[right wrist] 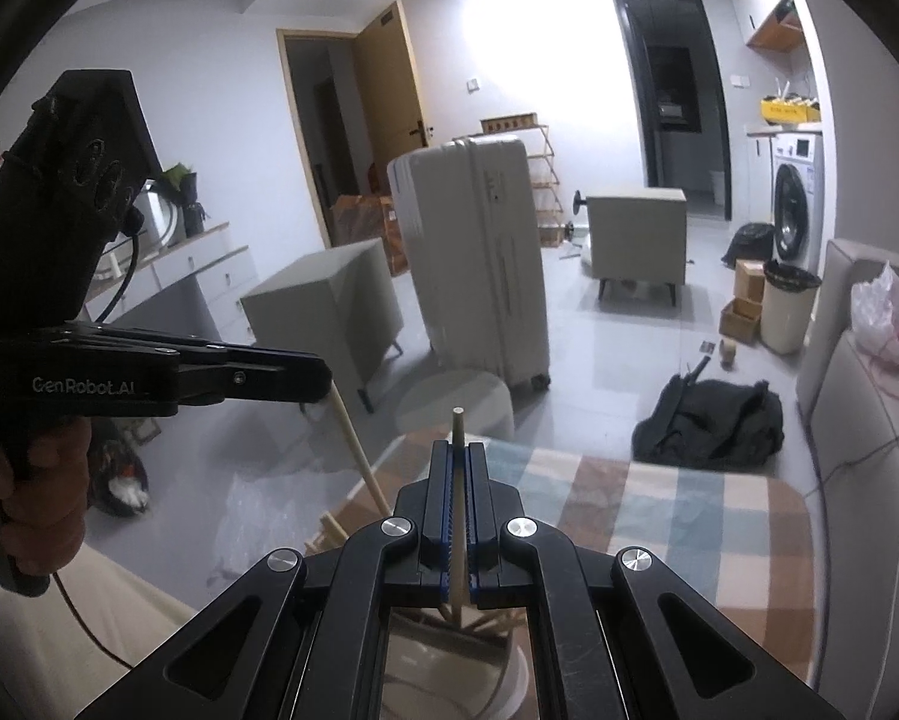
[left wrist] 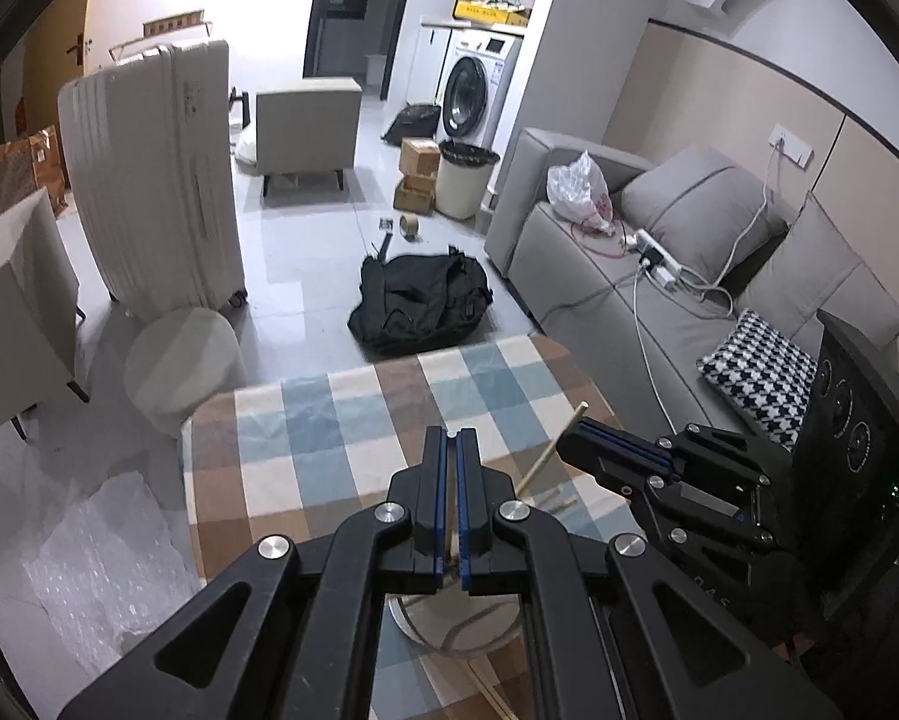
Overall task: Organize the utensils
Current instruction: 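Raise both chopsticks above the holder and release them inside, then lower both open tools past the holder to the last chopsticks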
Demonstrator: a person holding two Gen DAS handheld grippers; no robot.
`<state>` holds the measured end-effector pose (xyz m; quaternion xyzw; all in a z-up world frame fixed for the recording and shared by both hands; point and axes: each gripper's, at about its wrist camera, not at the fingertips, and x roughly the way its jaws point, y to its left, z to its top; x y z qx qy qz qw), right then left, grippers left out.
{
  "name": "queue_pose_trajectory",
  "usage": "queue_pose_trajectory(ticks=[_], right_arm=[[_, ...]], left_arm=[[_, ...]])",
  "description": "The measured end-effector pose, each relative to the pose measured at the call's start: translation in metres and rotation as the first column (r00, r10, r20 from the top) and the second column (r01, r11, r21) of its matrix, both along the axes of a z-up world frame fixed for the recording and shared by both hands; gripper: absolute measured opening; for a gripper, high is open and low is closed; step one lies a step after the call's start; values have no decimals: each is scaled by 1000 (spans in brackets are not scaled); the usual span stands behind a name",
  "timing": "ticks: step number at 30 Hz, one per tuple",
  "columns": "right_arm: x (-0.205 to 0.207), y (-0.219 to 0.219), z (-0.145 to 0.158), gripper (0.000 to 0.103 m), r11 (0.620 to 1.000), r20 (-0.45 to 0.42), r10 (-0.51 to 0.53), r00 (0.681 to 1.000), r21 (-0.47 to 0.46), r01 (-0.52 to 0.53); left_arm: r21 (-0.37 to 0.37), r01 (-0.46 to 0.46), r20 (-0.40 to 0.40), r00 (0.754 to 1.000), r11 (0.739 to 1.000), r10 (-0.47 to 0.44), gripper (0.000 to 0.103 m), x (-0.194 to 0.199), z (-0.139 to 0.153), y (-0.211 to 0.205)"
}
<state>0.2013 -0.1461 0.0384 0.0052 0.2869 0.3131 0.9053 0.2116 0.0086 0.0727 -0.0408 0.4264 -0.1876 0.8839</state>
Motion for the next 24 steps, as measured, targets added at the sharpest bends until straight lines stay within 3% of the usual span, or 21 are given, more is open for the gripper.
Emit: queue_pose_trajectory(ticks=[8, 11, 14, 16, 21, 24], right_arm=[[-1, -4, -22, 9, 1000, -116, -16, 993, -13, 14], [-10, -14, -21, 24, 999, -128, -52, 990, 0, 53], [-24, -24, -16, 29, 996, -135, -86, 987, 23, 90], [-36, -34, -12, 45, 990, -139, -127, 982, 40, 134], [-60, -53, -4, 50, 979, -142, -181, 973, 72, 193], [-75, -58, 4, 60, 975, -125, -197, 972, 81, 208]], left_arm=[[43, 11, -118, 993, 999, -6, 0, 1, -23, -6], [59, 3, -95, 995, 998, 3, 0, -9, -17, -6], [72, -28, -80, 996, 997, 34, 22, -18, -13, -3], [54, -66, -71, 995, 996, 69, 42, -26, -10, 3], [62, -125, -8, 992, 990, 126, 52, -52, 1, 9], [70, -157, 31, 987, 985, 156, 62, -67, 7, 10]])
